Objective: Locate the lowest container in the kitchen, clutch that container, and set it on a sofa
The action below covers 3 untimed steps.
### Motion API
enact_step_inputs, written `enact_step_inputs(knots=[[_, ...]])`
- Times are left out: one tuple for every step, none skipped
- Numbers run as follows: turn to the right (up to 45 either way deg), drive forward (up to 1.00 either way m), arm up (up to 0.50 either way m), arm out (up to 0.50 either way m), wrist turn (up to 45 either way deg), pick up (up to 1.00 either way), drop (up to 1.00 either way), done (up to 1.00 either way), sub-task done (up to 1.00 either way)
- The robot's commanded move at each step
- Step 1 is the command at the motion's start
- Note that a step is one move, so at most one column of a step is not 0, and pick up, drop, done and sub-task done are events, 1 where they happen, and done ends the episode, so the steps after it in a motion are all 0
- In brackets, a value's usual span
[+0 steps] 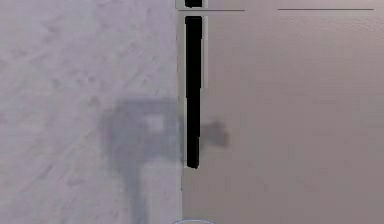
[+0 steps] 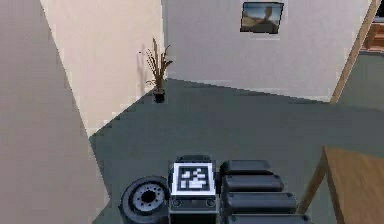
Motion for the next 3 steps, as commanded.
enact_step_inputs(knots=[[45.0, 0.0, 0.0, 0.0, 0.0, 0.0, 0.0, 0.0, 0.0], [24.0, 0.0, 0.0, 0.0, 0.0, 0.0, 0.0, 0.0, 0.0], [0.0, 0.05, 0.0, 0.0, 0.0, 0.0, 0.0, 0.0, 0.0]])
